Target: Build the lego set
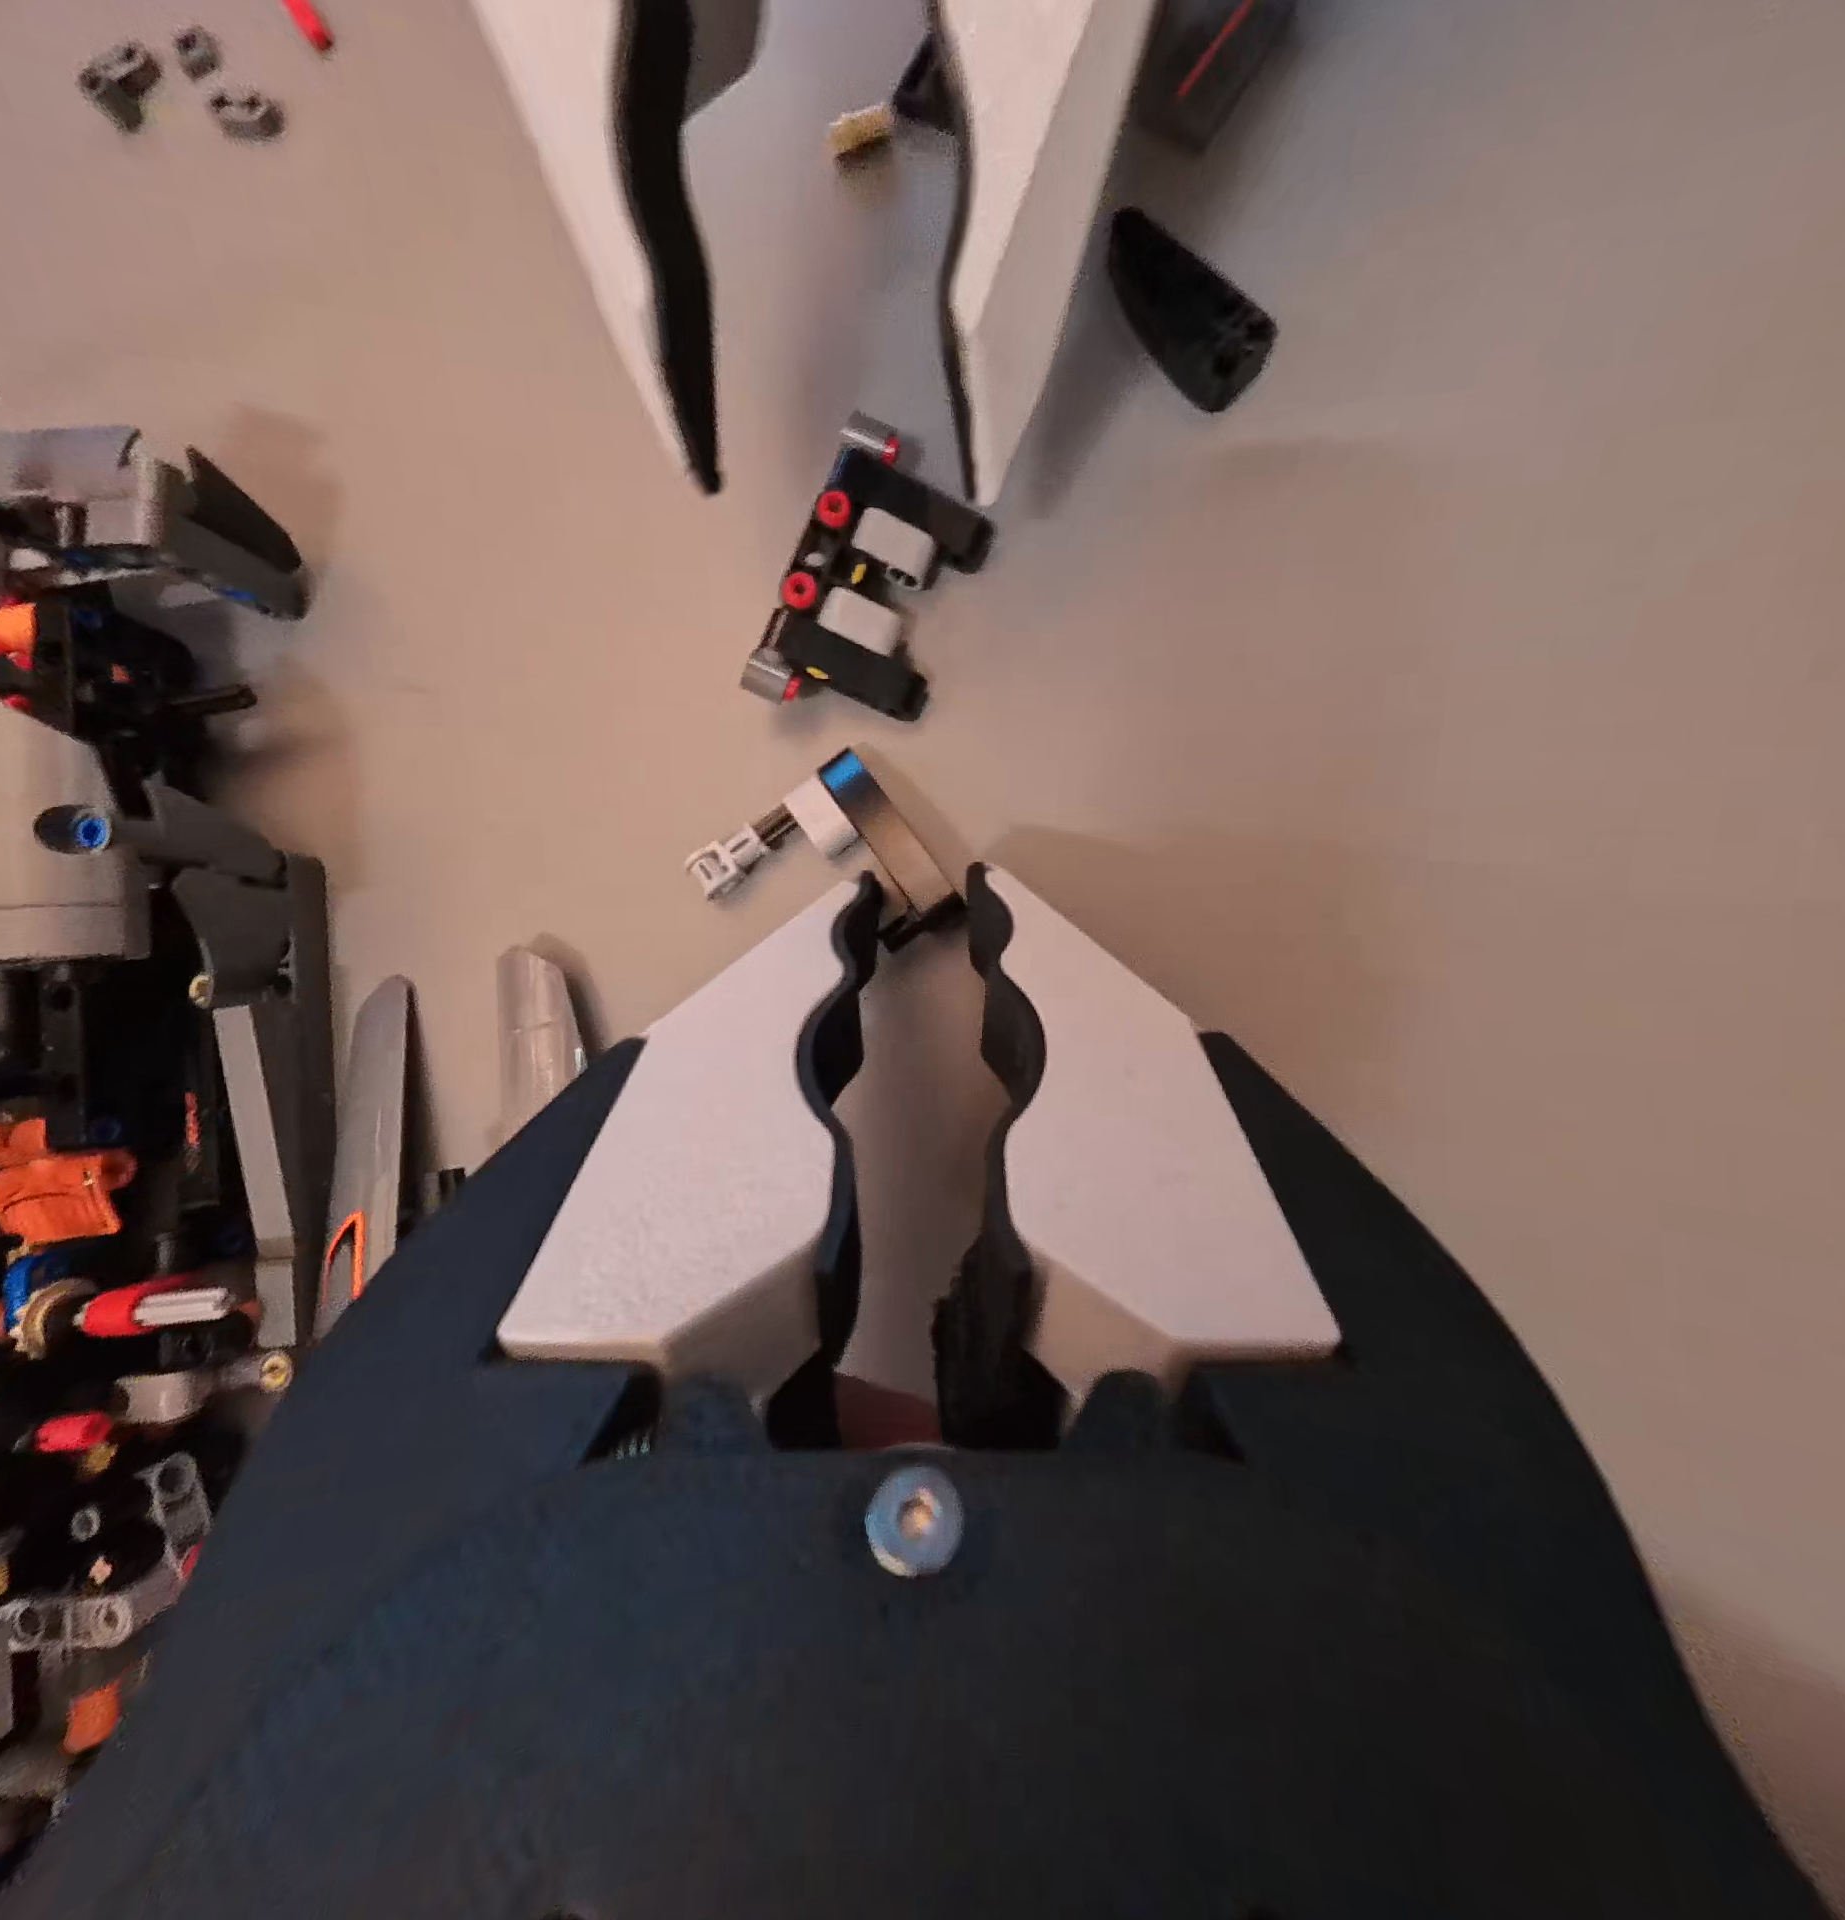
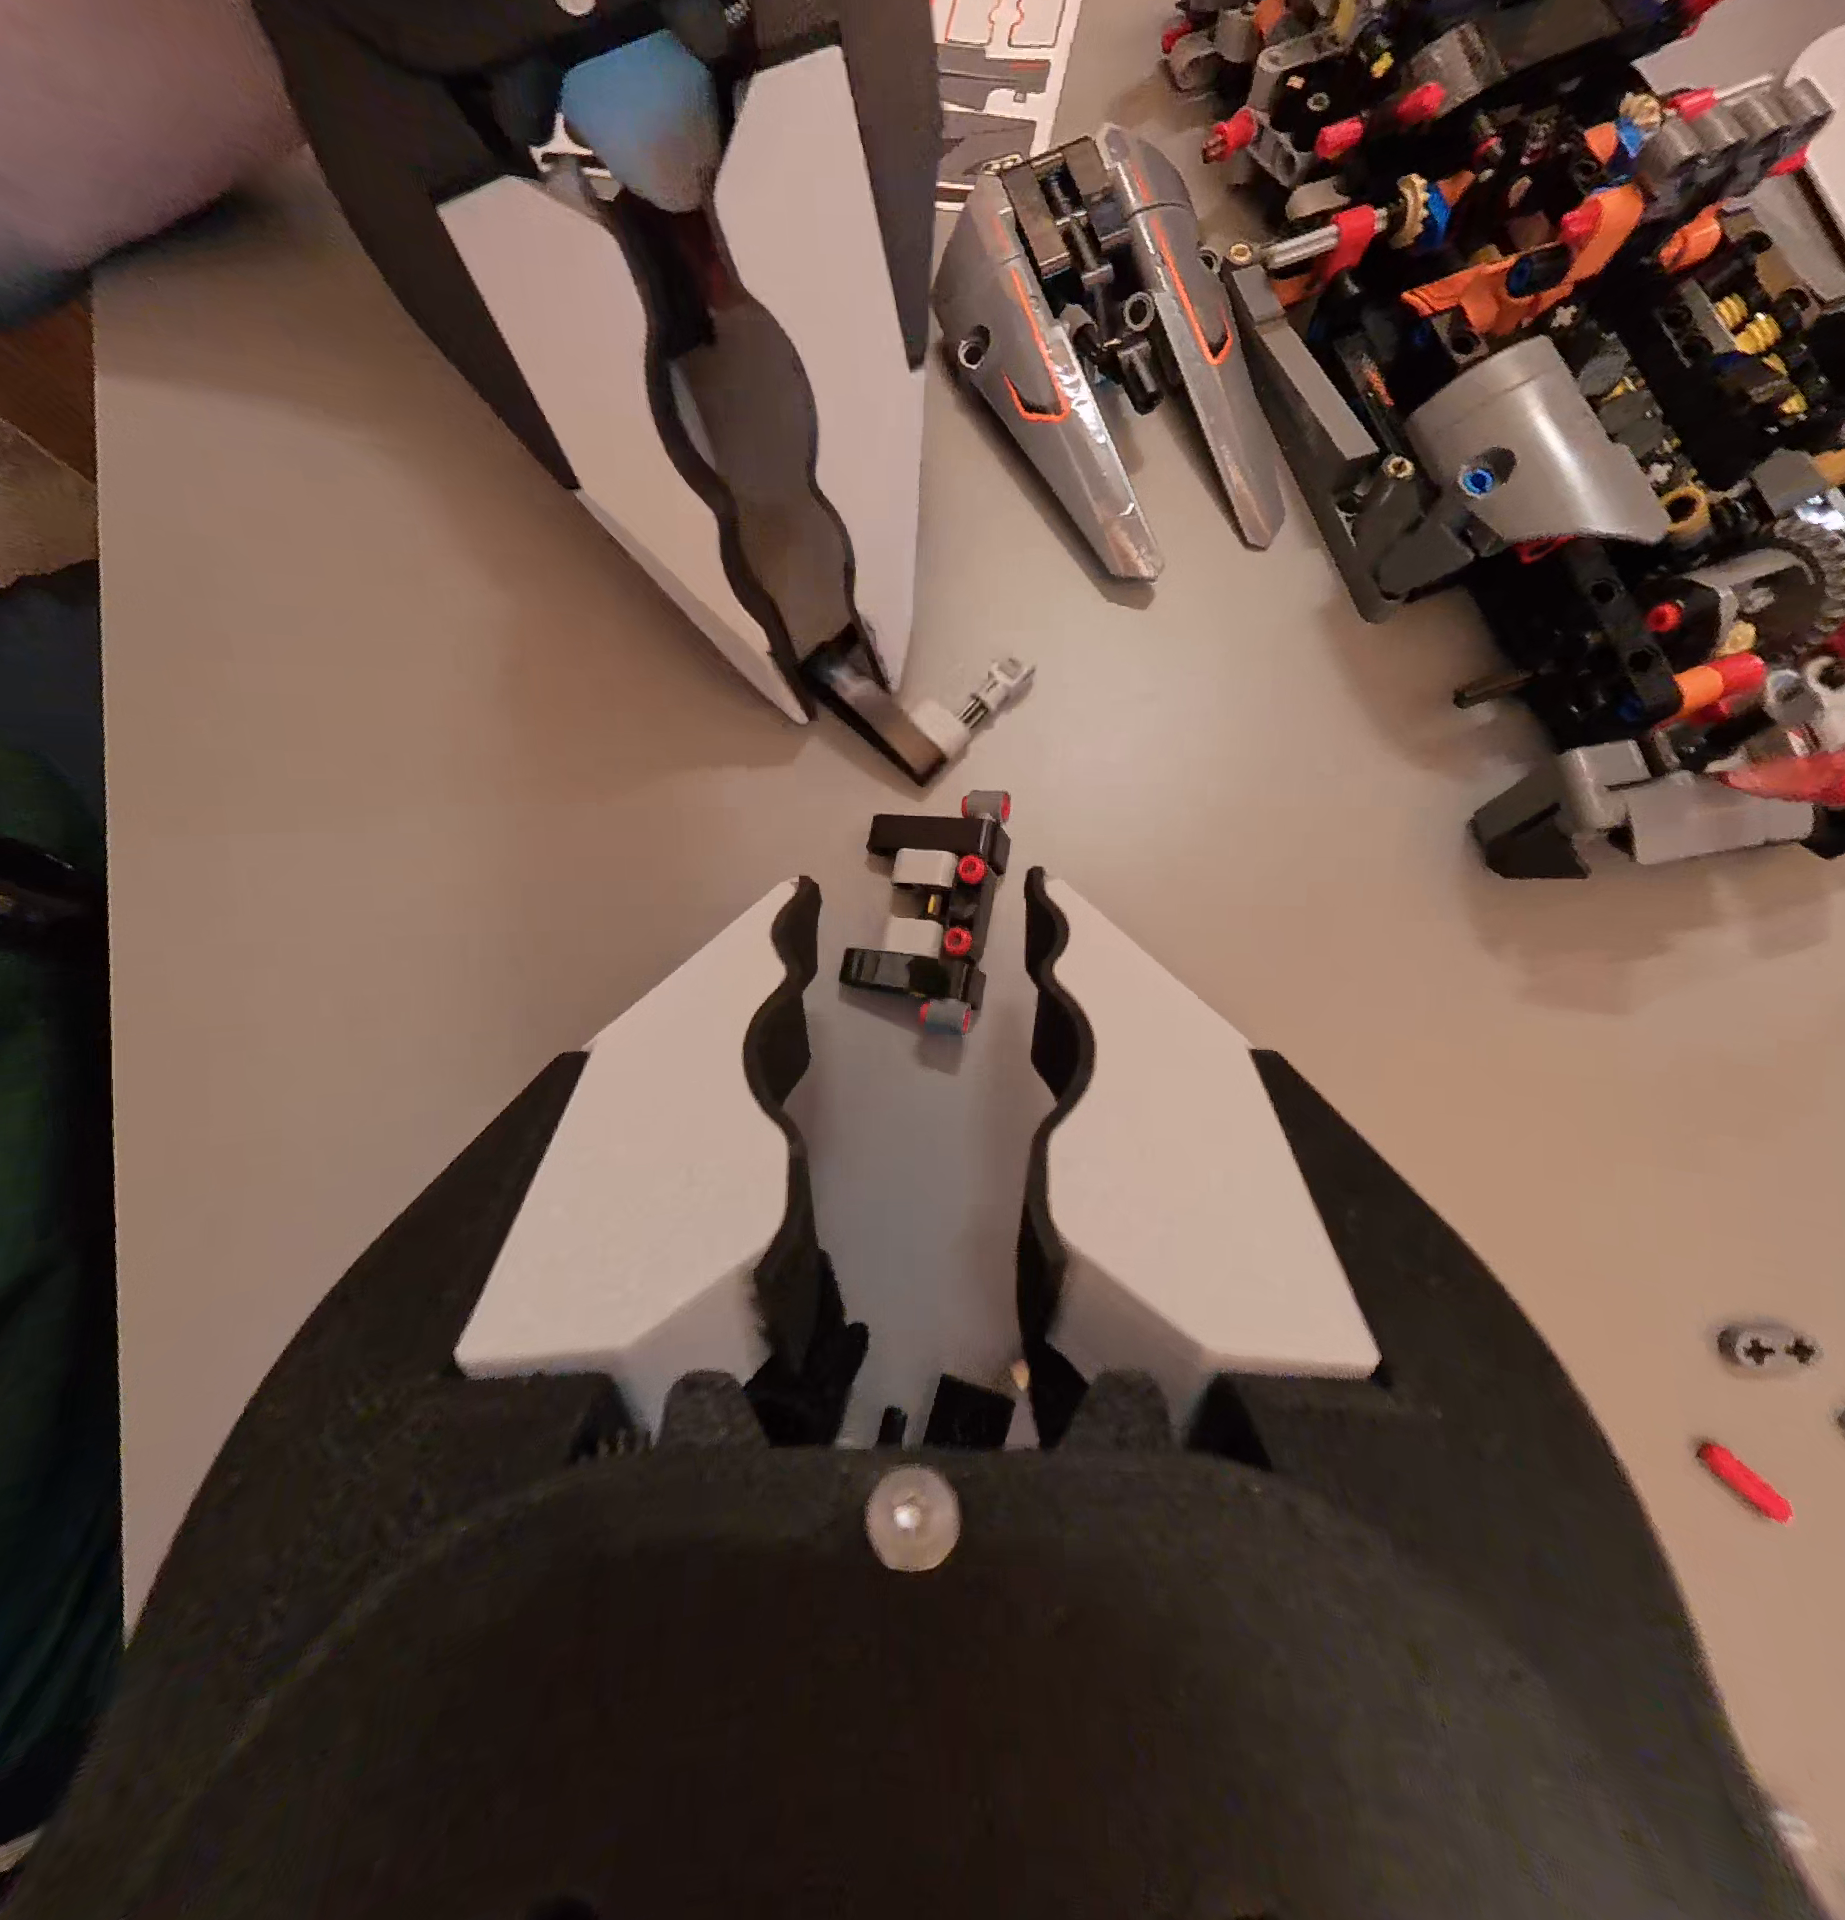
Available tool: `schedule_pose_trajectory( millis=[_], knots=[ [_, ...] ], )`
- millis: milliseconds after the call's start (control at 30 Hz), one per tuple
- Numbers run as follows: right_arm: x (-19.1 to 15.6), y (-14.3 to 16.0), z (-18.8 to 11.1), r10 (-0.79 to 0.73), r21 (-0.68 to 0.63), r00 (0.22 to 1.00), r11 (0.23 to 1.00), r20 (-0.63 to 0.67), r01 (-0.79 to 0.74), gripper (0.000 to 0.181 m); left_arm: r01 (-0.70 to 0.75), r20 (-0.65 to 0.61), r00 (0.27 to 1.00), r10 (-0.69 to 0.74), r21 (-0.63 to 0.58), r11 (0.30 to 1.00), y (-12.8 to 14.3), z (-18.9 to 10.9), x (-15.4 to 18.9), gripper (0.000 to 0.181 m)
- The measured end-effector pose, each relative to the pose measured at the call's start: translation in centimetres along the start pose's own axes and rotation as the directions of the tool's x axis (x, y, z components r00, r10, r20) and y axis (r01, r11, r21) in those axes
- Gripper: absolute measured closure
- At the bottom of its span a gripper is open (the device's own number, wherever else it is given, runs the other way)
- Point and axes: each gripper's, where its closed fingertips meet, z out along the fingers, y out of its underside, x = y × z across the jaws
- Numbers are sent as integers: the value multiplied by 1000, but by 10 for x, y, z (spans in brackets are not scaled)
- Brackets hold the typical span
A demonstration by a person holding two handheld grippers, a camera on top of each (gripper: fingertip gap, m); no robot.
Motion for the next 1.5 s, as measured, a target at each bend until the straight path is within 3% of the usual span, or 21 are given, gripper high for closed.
schedule_pose_trajectory(
  millis=[33,333,633,867,1000,1500],
  knots=[
    [0,-1,2,-14,-6,1000,1000,8,14,141,-4,-14,1000,4,5,1000,0,0,2,167],
    [-7,-18,26,-252,-28,964,967,81,255,119,-148,-18,988,150,102,984,-15,-9,14,167],
    [-17,-7,51,-387,-111,901,904,198,413,138,-178,-72,980,187,118,977,-13,-6,25,168],
    [-25,-9,54,-402,-97,882,895,247,436,127,-185,-70,978,195,129,974,-13,-9,25,168],
    [-22,-9,55,-374,-113,892,904,255,411,137,-193,-72,977,202,119,974,-12,-6,26,168],
    [-25,-6,54,-350,-163,907,905,233,392,151,-183,-74,979,192,111,977,-11,-6,25,170]
  ],
)
